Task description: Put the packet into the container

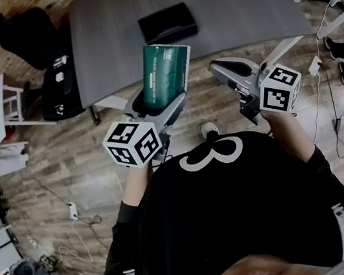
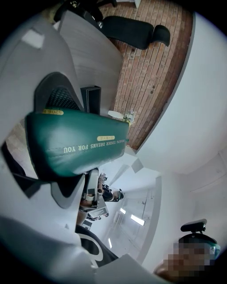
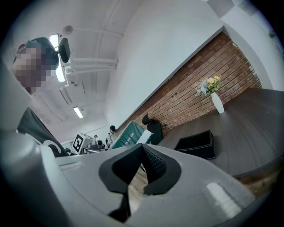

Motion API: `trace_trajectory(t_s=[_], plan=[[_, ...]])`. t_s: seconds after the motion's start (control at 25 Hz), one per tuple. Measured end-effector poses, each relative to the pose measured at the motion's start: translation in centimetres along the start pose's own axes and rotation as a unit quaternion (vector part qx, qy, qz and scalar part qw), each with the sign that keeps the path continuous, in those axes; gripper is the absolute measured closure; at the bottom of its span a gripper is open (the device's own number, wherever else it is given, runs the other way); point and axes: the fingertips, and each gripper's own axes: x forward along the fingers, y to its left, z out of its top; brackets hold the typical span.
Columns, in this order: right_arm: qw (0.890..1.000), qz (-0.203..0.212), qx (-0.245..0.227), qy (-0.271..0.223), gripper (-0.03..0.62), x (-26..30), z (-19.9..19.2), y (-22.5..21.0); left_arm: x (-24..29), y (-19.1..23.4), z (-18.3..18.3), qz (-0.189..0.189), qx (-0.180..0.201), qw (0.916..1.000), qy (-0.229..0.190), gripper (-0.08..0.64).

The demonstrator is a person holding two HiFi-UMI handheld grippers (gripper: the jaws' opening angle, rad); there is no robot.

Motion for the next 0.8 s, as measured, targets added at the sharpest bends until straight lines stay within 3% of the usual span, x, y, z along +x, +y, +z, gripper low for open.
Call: trace_trajectory(t_s=[0.36,0.8], plan=[[1.000,0.002,-0.002,-0.006,0.591,0.9,4.5,-6.7,7.0,2.8,3.3,0.003,0.012,0.9999,0.008,0.117],[1.000,0.008,-0.010,-0.015,0.591,1.5,6.2,-9.0,8.4,4.8,5.7,0.009,0.064,0.9979,0.001,0.117]])
